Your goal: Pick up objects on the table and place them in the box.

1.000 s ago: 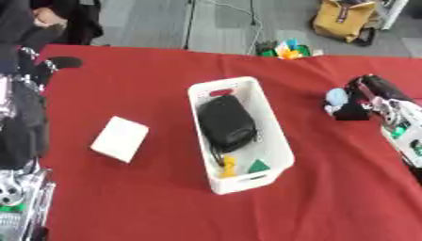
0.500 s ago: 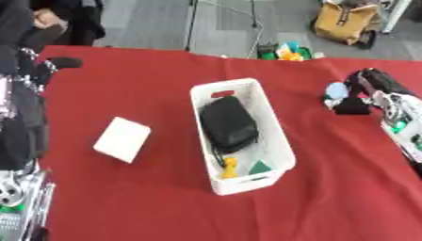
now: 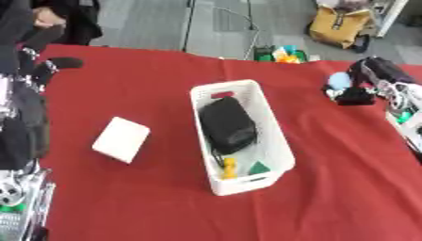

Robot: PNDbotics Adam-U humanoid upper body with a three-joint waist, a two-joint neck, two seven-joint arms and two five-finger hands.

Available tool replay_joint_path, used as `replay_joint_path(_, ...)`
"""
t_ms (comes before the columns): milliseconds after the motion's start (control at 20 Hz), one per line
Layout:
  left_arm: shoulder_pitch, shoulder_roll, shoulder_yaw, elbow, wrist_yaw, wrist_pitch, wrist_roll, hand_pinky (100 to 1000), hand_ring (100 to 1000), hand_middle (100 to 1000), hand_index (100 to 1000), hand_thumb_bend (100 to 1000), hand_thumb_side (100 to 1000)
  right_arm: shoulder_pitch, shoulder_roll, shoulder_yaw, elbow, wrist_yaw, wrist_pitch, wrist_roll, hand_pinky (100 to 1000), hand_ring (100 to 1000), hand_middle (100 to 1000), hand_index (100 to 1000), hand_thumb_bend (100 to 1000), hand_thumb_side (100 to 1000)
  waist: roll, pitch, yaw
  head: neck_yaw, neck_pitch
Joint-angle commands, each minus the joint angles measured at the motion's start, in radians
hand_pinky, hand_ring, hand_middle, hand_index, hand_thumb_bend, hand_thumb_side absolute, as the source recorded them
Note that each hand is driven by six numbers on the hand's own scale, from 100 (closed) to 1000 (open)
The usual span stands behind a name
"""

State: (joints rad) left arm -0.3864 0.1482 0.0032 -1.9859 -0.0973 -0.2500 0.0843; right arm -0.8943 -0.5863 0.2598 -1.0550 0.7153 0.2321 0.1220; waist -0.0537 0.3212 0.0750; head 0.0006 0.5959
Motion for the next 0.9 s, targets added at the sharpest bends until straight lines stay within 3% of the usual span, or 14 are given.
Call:
replay_joint_path(50,-0.005,0.017,-0.002,-0.014,0.001,0.002,0.0,657,872,1000,913,100,1000,-0.024,-0.042,0.0,-0.031,-0.007,0.001,0.009,790,670,380,483,334,513,0.0,-0.028,-0.002,0.003,0.0)
replay_joint_path(900,-0.007,0.02,0.002,-0.014,0.003,0.009,0.006,654,867,1000,912,100,1000,-0.034,-0.068,0.073,-0.197,-0.026,0.001,0.128,786,669,385,488,310,526,-0.018,-0.089,-0.009,0.002,0.054)
